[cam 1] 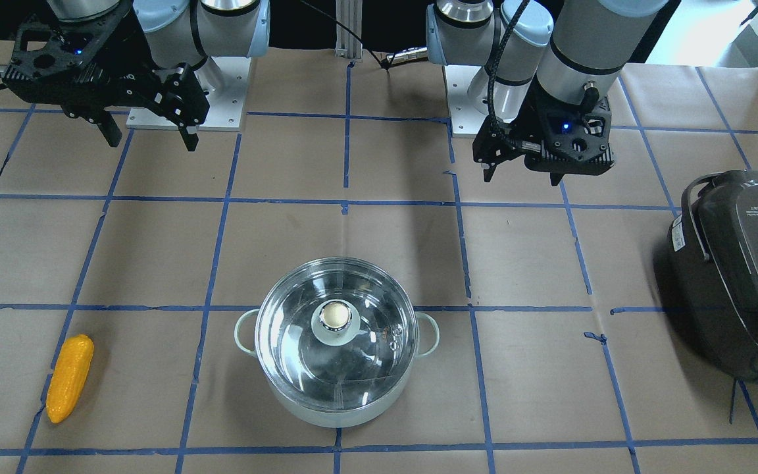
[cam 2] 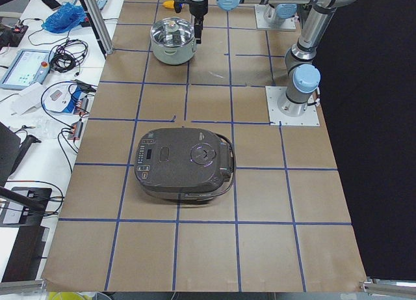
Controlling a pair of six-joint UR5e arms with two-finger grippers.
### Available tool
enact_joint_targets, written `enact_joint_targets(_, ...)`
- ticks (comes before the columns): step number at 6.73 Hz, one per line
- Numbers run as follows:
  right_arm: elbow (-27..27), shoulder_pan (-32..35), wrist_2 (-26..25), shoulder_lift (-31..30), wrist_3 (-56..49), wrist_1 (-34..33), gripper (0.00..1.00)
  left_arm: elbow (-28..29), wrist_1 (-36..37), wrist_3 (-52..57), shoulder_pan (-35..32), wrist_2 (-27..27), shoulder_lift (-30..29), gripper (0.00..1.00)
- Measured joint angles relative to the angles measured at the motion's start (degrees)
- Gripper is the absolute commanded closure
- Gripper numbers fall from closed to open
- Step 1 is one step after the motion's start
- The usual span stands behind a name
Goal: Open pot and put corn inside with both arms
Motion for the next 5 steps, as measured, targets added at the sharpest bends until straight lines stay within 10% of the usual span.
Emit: enact_joint_targets(5,0.0,0.1,0.0,0.0,-0.1,0.1,0.00,9.4,12.7,-18.2,-14.8,-2.9,-16.7,0.00)
